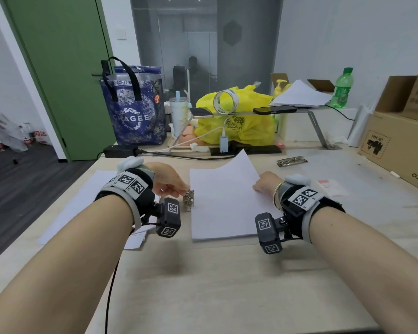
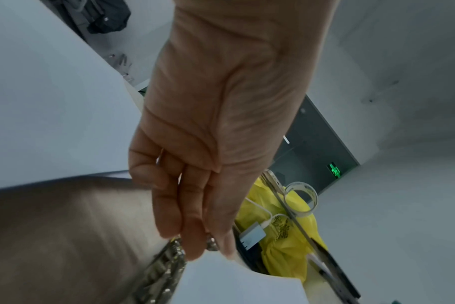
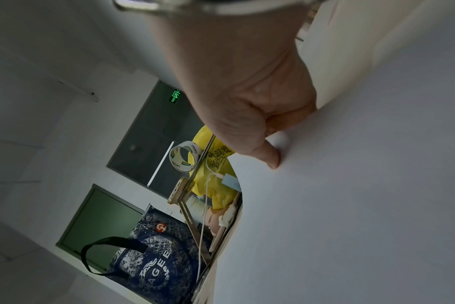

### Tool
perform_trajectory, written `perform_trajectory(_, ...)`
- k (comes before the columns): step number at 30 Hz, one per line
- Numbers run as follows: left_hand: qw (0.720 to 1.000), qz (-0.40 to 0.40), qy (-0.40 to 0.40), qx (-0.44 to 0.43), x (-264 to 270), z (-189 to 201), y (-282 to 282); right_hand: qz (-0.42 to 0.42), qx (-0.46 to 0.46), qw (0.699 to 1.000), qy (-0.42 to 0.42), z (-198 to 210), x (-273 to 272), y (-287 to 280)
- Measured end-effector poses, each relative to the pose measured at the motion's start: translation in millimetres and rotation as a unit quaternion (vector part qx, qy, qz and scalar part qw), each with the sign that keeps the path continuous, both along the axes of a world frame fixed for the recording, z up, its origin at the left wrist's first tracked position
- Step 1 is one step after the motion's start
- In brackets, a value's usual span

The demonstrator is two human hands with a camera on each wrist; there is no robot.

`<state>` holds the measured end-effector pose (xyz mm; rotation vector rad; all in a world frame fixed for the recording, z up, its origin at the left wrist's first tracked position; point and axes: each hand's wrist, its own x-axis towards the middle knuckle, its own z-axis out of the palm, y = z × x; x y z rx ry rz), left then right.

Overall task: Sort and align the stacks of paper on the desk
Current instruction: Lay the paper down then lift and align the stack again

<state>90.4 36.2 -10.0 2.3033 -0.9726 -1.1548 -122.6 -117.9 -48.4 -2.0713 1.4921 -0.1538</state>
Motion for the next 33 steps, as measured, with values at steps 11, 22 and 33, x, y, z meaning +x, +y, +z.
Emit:
perform_trajectory(11,0.989,-0.064,-0.090,0.103,-0.6,-14.3,-1.0,0.048,0.009,0.998,0.046,14.9,-15.7,7.4)
perform_trajectory(22,0.918,-0.138,-0.323,0.183,-15.8,-25.3,-0.3,0.171,-0.055,0.958,0.223,13.9,-21.7,21.9)
perform_trajectory(33,0.923,-0.153,-0.286,0.206,-12.9,-19.2,-5.5,0.180,-0.059,0.952,0.242,13.1,-21.4,22.3)
